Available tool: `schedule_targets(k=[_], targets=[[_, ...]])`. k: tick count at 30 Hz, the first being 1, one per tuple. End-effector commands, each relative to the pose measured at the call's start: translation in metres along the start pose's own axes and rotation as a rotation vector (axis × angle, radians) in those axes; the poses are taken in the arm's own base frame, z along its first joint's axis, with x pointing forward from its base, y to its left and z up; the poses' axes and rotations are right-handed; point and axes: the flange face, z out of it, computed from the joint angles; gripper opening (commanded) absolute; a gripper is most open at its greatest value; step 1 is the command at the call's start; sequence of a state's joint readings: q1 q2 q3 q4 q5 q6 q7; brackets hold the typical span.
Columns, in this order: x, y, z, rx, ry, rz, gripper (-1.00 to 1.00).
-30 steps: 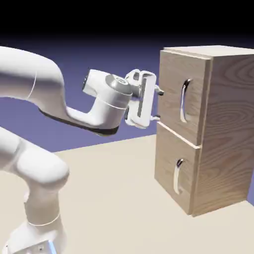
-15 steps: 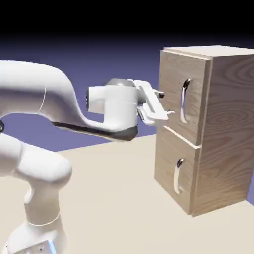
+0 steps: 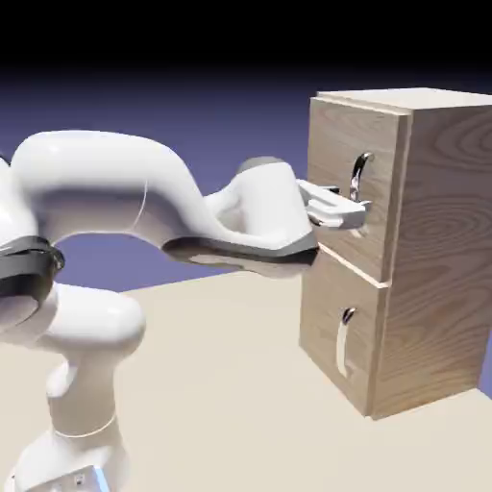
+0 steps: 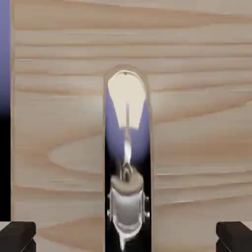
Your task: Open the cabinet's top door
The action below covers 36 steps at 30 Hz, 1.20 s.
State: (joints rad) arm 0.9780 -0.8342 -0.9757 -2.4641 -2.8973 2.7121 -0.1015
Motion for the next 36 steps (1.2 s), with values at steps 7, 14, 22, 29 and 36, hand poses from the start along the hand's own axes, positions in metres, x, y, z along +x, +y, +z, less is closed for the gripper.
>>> schedule_targets(k=[7,14,22,29,36], targets=[[0.006,0.005,-0.012,0.038,-0.037,-0.001,-1.00],[0.024,0.024,-0.043,0.142,-0.143,0.000,-1.00],[0.049,0.049,-0.075,0.268,-0.268,0.000,-1.00],[0.075,0.075,-0.097,0.377,-0.377,0.000,-1.00],[0.104,0.104,-0.114,0.496,-0.496,0.000,-1.00]])
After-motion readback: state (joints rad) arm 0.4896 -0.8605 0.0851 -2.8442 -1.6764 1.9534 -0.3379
